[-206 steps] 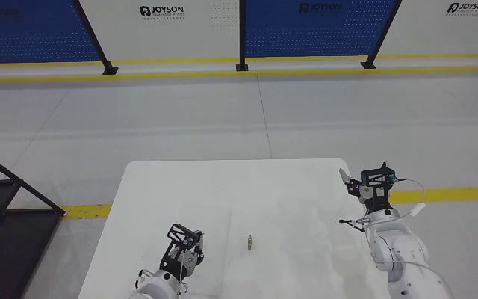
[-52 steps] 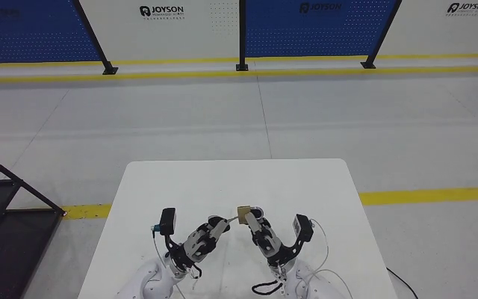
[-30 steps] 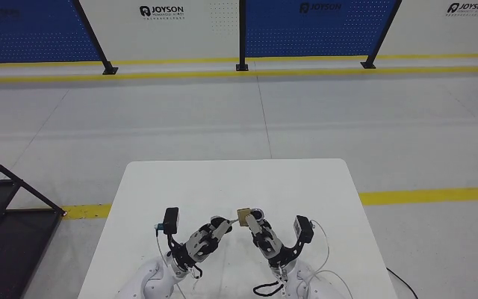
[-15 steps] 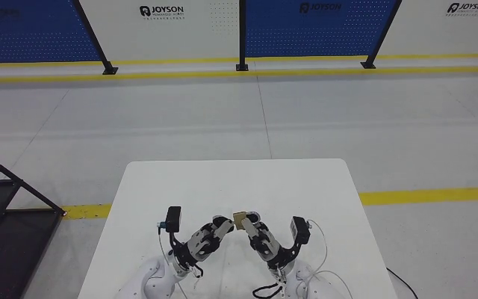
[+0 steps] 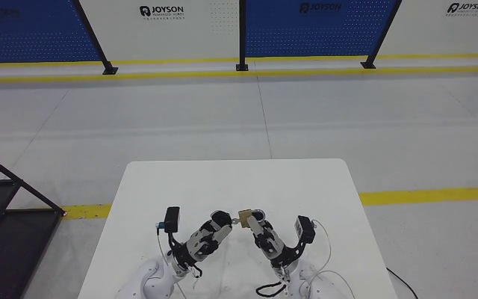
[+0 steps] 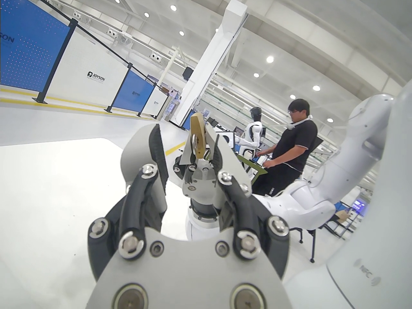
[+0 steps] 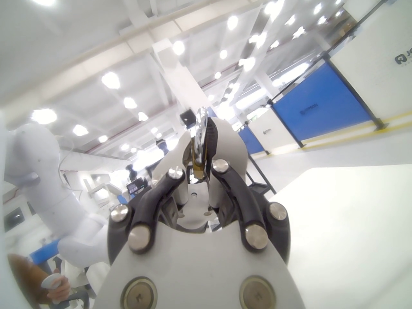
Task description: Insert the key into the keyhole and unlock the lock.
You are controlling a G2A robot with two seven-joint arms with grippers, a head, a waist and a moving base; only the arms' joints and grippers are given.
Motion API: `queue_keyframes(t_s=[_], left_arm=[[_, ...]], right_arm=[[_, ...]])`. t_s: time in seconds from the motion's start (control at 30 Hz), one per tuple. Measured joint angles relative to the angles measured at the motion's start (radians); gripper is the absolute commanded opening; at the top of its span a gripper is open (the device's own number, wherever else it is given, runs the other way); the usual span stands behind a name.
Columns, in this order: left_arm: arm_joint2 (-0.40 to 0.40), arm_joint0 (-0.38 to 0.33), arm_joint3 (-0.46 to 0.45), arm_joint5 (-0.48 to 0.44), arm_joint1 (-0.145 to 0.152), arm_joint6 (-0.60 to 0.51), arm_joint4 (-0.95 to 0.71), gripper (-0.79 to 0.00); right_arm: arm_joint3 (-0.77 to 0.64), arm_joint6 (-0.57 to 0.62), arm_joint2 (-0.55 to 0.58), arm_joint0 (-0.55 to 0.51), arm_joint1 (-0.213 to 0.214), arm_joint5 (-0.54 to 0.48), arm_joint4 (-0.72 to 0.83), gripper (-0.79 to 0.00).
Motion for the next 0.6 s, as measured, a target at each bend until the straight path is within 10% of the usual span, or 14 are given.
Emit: queue_keyframes(t_s=[0.33, 0.43, 0.5, 0.6], left_arm=[[0.023, -0.016, 0.007, 0.0, 0.005, -0.034, -0.014, -0.502], [0.026, -0.022, 0.009, 0.0, 0.005, -0.035, -0.017, -0.573], [0.027, -0.024, 0.011, 0.0, 0.006, -0.035, -0.016, -0.767], [0.028, -0.027, 0.015, 0.0, 0.006, -0.036, -0.016, -0.785]], right_arm=[[0.0, 0.025, 0.002, -0.001, 0.0, 0.002, 0.01, -0.785], [0.004, 0.04, 0.001, 0.002, -0.001, 0.005, 0.011, -0.785], [0.007, 0.051, 0.001, 0.004, -0.002, 0.008, 0.016, -0.785], [0.007, 0.062, 0.002, 0.005, -0.002, 0.008, 0.022, -0.785]])
